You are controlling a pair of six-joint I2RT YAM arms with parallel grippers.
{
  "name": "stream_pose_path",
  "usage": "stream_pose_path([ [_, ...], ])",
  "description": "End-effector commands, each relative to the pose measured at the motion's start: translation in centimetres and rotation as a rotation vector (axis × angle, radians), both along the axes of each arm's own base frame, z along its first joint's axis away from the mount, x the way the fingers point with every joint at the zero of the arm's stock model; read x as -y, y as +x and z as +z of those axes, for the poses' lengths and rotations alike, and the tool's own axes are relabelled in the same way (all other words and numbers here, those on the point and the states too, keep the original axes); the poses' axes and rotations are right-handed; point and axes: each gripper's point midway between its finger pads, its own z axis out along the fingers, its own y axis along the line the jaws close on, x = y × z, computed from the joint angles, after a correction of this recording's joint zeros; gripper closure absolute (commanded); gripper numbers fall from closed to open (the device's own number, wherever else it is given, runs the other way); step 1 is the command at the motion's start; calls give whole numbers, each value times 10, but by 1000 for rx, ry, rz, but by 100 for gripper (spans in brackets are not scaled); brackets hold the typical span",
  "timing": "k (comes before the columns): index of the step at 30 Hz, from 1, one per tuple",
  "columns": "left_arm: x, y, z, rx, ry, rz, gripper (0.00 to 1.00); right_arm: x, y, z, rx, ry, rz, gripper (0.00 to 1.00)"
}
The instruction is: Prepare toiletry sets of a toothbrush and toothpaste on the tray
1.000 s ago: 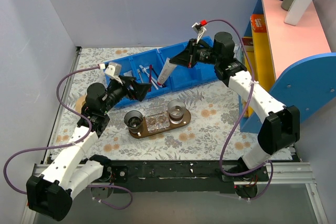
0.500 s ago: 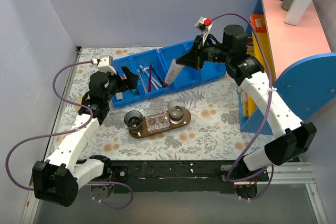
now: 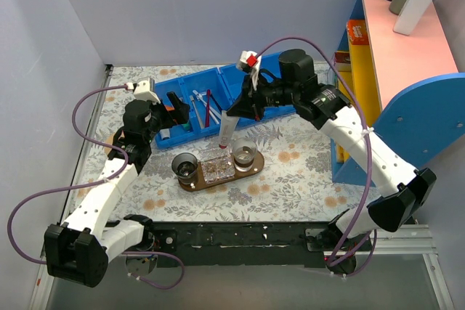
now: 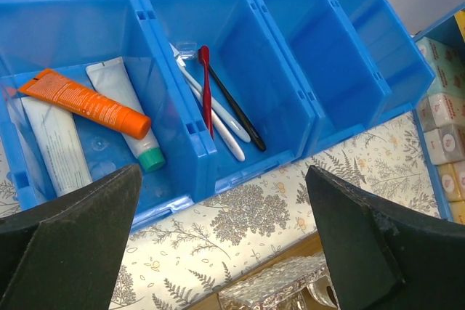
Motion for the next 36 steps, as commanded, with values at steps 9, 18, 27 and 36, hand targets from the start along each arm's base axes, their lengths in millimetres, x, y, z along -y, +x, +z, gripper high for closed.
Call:
stream_pose_path([
  [9, 6, -7, 22, 78, -5, -51, 2, -31, 3, -6, 151, -81, 38, 99],
  [18, 8, -7, 21, 81, 4, -69, 2, -40, 11, -31, 162, -127, 79, 99],
  [27, 9, -5, 16, 65, 5, -73, 2, -43, 5, -38, 145, -128, 125, 99],
  [36, 10, -4, 13, 53, 5, -79, 2, -47, 0, -44, 139, -107, 161, 99],
])
